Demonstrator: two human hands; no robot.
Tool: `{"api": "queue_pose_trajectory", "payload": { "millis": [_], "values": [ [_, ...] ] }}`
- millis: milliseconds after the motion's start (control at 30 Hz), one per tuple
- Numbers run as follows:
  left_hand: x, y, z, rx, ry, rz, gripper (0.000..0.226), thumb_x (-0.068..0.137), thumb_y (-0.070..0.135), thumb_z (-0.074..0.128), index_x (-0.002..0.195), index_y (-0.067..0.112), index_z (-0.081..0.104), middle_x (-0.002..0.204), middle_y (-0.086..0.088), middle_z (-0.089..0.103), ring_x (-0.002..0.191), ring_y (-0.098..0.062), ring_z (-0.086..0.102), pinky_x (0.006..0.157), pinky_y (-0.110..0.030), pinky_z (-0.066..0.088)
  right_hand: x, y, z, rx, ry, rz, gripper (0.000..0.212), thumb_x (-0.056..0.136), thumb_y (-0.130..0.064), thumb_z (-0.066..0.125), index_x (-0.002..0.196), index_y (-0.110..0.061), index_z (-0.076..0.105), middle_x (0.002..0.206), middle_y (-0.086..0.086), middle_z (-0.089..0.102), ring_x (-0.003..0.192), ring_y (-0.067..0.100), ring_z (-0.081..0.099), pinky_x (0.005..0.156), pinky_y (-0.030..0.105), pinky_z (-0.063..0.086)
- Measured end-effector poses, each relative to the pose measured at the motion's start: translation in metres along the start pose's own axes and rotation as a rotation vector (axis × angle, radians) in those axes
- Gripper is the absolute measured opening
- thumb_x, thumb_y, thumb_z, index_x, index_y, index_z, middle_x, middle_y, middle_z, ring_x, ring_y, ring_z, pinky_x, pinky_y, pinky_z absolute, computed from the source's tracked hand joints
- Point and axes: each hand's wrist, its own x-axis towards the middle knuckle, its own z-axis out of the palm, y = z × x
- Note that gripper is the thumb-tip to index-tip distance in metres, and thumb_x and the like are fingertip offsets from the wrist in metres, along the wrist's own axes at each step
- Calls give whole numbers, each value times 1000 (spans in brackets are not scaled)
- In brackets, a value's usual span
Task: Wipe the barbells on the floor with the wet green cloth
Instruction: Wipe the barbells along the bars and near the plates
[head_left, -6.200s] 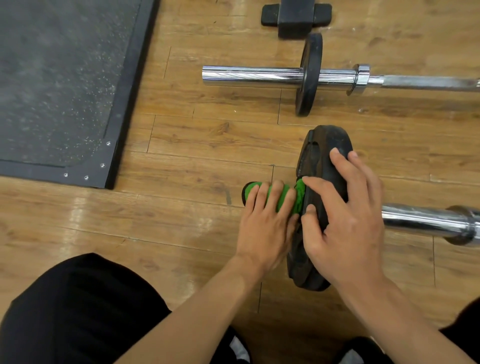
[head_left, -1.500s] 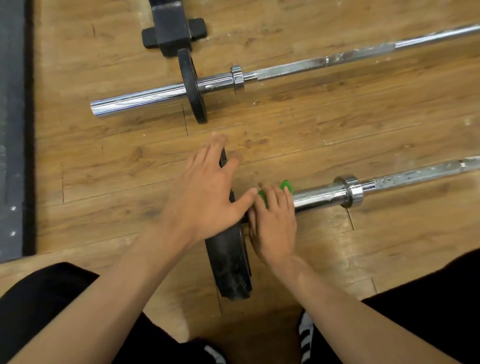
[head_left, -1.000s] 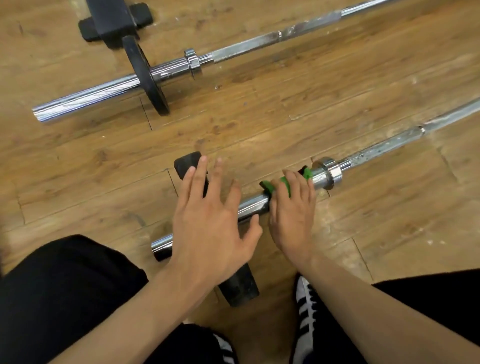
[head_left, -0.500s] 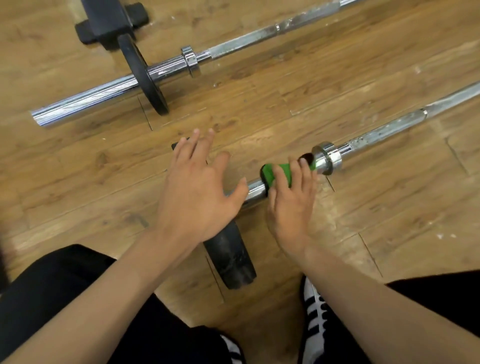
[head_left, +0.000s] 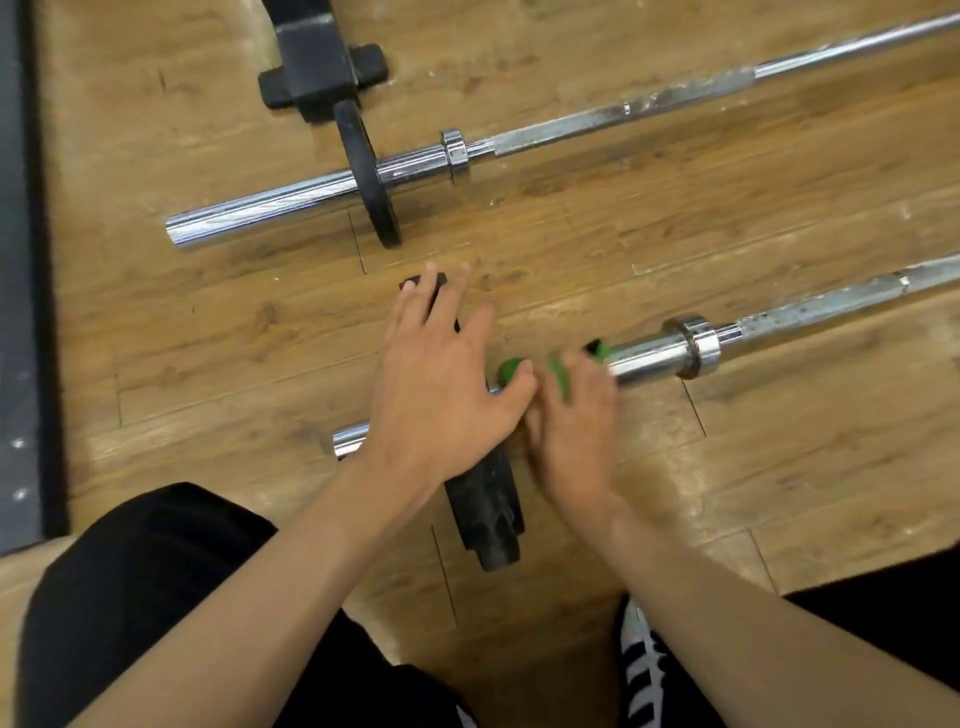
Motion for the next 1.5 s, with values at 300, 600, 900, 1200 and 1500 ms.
{"api": "queue_pose_trajectory", "payload": {
  "millis": [300, 600, 900, 1200, 1500],
  "values": [
    [7, -14, -9, 57, 17, -55, 87, 95, 63, 24, 162, 8, 29, 169, -18, 24, 159, -29, 18, 126, -34, 2, 52, 92, -30, -146, -89, -99, 41, 104, -25, 43, 141, -14, 55, 144, 18, 56, 138, 37, 49, 124, 49, 24],
    [37, -17, -10, 124, -74, -56, 99, 87, 72, 11, 164, 11, 22, 170, -19, 22, 159, -29, 16, 128, -36, 6, 21, 7, 4, -41, -230, -303, 51, 113, -43, 22, 152, -21, 46, 159, 18, 43, 153, 34, 32, 127, 55, 20],
    [49, -19, -12, 100, -44, -83, 97, 84, 70, 19, 160, 12, 36, 167, -19, 32, 157, -30, 25, 129, -39, 13, 77, 19, 0, -100, -40, 168, 44, 110, -38, 33, 118, -14, 69, 133, 17, 62, 134, 33, 51, 127, 54, 17],
    [52, -20, -12, 62, -13, -111, 82, 90, 59, 39, 155, 10, 42, 163, -17, 39, 153, -31, 32, 127, -39, 19, 45, 72, -17, -113, -230, -290, 43, 109, -31, 42, 150, -20, 50, 158, 16, 45, 152, 32, 34, 128, 52, 20],
    [31, -7, -5, 149, 57, -66, 75, 90, 61, 38, 143, 10, 54, 153, -22, 49, 144, -37, 42, 118, -47, 32, 66, 8, -3, 73, -238, -255, 45, 104, -37, 41, 120, -8, 71, 131, 20, 67, 125, 36, 62, 119, 54, 36]
  ]
}}
